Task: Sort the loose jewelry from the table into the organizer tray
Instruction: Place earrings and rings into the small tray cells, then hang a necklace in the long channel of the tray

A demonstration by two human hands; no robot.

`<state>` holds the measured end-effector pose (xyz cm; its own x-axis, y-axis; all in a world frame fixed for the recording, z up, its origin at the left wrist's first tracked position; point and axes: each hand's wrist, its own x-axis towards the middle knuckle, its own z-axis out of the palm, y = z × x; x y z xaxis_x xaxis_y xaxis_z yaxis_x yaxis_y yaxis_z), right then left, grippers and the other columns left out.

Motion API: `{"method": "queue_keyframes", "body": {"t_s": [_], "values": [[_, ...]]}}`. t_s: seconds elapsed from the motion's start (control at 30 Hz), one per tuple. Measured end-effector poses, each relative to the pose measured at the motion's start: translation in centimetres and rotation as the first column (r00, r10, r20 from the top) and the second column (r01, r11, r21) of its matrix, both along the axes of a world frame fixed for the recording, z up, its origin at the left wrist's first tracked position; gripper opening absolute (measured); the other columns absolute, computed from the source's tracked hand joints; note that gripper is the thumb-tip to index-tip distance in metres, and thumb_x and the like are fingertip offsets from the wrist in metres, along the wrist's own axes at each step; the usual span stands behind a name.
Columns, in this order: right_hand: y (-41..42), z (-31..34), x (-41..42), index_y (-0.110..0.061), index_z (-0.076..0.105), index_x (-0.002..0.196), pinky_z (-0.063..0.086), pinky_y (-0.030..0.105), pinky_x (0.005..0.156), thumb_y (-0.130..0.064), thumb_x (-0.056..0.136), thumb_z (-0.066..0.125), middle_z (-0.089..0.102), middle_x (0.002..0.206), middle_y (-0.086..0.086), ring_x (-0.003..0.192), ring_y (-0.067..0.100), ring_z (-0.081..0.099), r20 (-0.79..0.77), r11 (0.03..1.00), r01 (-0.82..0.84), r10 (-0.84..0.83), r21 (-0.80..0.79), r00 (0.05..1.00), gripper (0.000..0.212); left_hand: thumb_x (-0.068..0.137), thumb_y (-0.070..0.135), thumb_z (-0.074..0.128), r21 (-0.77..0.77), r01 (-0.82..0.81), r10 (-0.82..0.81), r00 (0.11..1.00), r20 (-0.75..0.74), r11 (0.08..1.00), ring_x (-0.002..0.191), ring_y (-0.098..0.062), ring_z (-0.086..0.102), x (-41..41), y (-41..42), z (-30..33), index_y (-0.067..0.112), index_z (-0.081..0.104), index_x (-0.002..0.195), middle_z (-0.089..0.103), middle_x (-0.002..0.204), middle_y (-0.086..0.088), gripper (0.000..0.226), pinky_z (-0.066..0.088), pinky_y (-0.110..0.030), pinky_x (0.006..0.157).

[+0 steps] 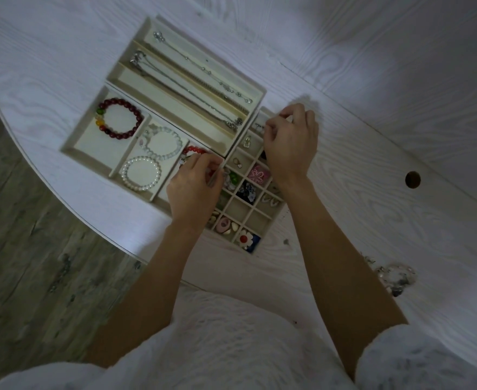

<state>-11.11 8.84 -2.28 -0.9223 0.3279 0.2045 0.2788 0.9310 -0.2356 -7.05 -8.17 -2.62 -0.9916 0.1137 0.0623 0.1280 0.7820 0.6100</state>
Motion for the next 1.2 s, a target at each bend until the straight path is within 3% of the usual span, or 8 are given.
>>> {"method": "queue_keyframes", "body": {"t_s": [0.13,0.27,0.37,0.47,0.63,0.9,1.1,1.2], "values": [[1.5,2.8,4.6,-0.012,0.070,0.095,0.031,0.027,0.077,-0.015,0.085,0.059,0.060,0.098,0.006,0.091,0.021,0.052,-0.081,0.979,-0.143,0.132,-0.144,0.988,0.016,0.082,0.019,0.069,0.008,0.045,-0.044,0.997,-0.057,0.999,0.081,-0.016,0.058,0.4,0.0,0.0,0.013,0.067,0.098,0.064,0.095,-0.003,0.017,0.039,-0.020,0.063],[4.9,4.3,15.5,-0.014,0.066,0.107,0.032,0.031,0.083,-0.018,0.088,0.053,0.064,0.098,0.005,0.093,0.021,0.054,0.025,0.987,-0.127,0.131,-0.101,0.991,0.023,0.088,0.020,0.059,0.147,0.430,-0.394,0.892,-0.220,0.891,0.081,-0.015,0.051,2.4,2.9,1.6,0.006,0.065,0.102,0.061,0.091,-0.009,0.020,0.041,-0.020,0.068],[8.8,3.8,24.3,-0.014,0.066,0.110,0.040,0.036,0.083,-0.015,0.089,0.055,0.066,0.099,0.007,0.093,0.028,0.058,0.135,0.973,0.179,-0.159,-0.148,0.978,0.024,0.092,0.022,0.053,0.227,0.720,-0.698,0.693,-0.180,0.656,0.081,-0.011,0.054,5.4,6.8,3.0,0.012,0.065,0.109,0.063,0.090,0.000,0.023,0.042,-0.018,0.071],[13.4,2.9,30.9,-0.010,0.061,0.117,0.043,0.037,0.081,-0.016,0.091,0.056,0.057,0.114,0.017,0.097,0.037,0.057,0.265,0.788,0.591,-0.541,-0.173,0.798,0.028,0.092,0.026,0.056,0.200,0.832,-0.845,0.534,-0.032,0.518,0.087,-0.014,0.056,9.4,12.0,3.0,0.018,0.061,0.115,0.063,0.095,0.004,0.025,0.049,-0.028,0.072],[18.9,1.2,33.8,-0.010,0.053,0.121,0.042,0.036,0.084,-0.032,0.091,0.055,0.060,0.114,0.015,0.104,0.033,0.056,0.394,0.542,0.802,-0.699,-0.253,0.597,0.037,0.094,0.034,0.052,0.027,0.801,-0.772,0.568,0.285,0.598,0.101,-0.016,0.055,14.3,21.2,2.4,0.022,0.057,0.119,0.063,0.105,0.005,0.029,0.048,-0.034,0.082],[19.3,0.1,31.5,-0.006,0.058,0.105,0.043,0.036,0.079,-0.024,0.091,0.055,0.060,0.106,0.012,0.096,0.029,0.057,0.380,0.716,0.589,-0.461,-0.375,0.802,0.023,0.089,0.039,0.056,-0.255,0.771,-0.717,0.636,0.285,0.583,0.107,-0.020,0.051,17.4,27.8,-0.2,0.020,0.057,0.116,0.059,0.111,0.000,0.033,0.044,-0.033,0.080],[19.4,2.9,32.2,-0.007,0.061,0.098,0.046,0.027,0.077,-0.015,0.090,0.057,0.062,0.094,0.005,0.086,0.018,0.058,0.183,0.603,0.447,-0.448,-0.661,0.875,0.011,0.081,0.028,0.069,0.029,0.777,-0.720,0.568,0.399,0.629,0.111,-0.022,0.045,16.6,27.9,-0.3,0.022,0.054,0.127,0.053,0.118,-0.004,0.048,0.038,-0.031,0.092],[19.7,5.2,32.2,-0.012,0.060,0.098,0.046,0.024,0.073,-0.015,0.091,0.055,0.064,0.089,-0.001,0.081,0.013,0.060,0.129,0.523,0.416,-0.499,-0.743,0.857,0.009,0.085,0.026,0.069,0.235,0.727,-0.751,0.545,0.372,0.645,0.099,-0.014,0.049,16.8,27.3,0.8,0.016,0.066,0.109,0.056,0.110,-0.003,0.026,0.040,-0.029,0.090]]}}
